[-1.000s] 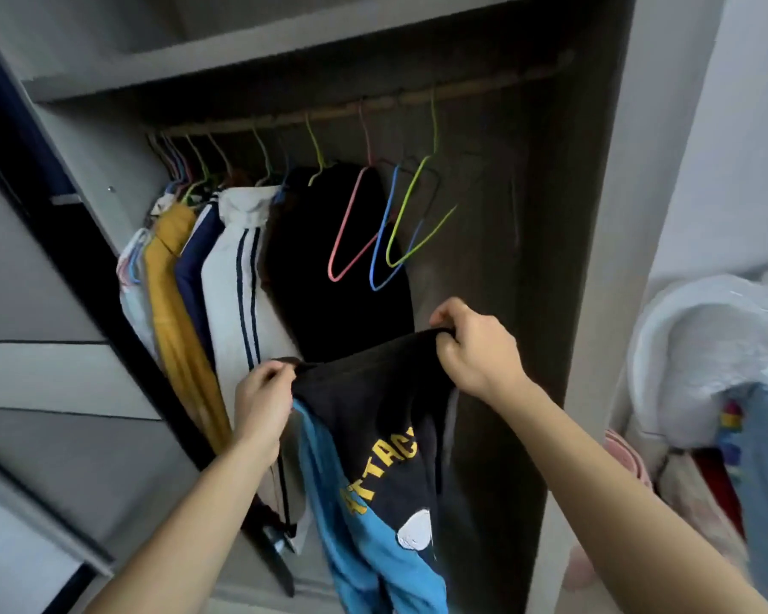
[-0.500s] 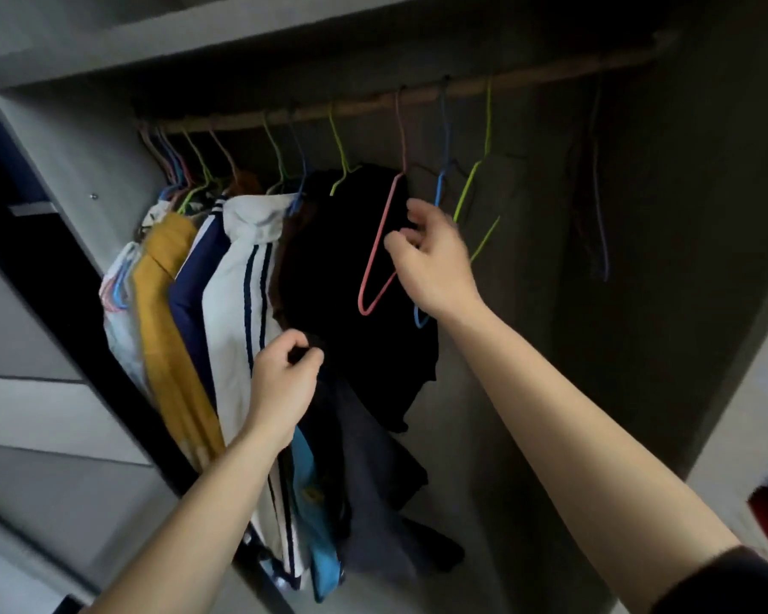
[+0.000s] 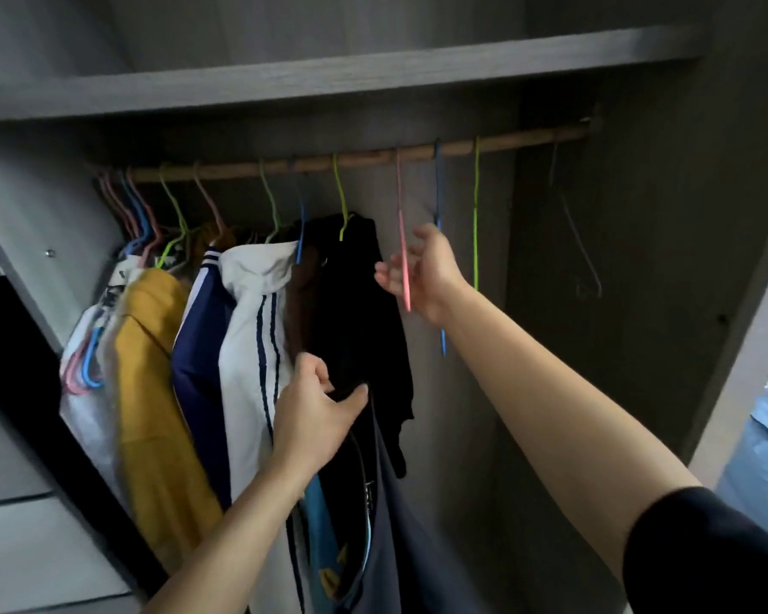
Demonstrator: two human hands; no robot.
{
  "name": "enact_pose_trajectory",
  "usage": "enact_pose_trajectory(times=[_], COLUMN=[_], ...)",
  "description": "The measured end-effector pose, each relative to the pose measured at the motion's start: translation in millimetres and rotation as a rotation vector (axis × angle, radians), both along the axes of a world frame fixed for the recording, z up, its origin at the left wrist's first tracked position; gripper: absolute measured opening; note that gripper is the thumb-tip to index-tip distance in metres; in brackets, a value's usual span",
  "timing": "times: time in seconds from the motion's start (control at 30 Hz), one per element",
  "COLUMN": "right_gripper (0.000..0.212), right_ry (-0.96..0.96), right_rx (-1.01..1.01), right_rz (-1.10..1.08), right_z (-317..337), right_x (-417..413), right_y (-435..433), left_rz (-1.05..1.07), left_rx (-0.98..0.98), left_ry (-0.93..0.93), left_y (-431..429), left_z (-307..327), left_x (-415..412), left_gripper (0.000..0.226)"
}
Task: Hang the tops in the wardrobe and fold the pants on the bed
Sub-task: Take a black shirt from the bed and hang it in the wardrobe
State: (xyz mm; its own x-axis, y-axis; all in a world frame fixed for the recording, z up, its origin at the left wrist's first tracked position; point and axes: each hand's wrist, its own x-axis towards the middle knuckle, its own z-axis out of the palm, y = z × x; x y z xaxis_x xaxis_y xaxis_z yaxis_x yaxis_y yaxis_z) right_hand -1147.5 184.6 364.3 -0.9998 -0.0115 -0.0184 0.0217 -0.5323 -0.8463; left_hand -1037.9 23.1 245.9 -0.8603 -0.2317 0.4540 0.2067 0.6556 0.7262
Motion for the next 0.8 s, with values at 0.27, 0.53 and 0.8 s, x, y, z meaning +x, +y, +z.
enact_pose_trajectory(times=[0.27,0.53,0.8], right_gripper=[0.021,0.025,0.015], right_ry=[0.131,0.136,0.23], right_rx=[0.044,0.184,0.013], right_rz=[-0.033,-0.006,0.082], right_z=[22,31,-14], right_x=[15,30,69], right_y=[-9,17,45], left_rz=[-0.175,-0.188,-0.147], left_rx=[0.011,0.054,0.185], left_ry=[-0.09,-0.112,-0.074], left_y=[-10,-3,-7], left_z=[-26,-31,-33], left_x=[-2,-3,-5], left_gripper=[0.022,0.018,0.018])
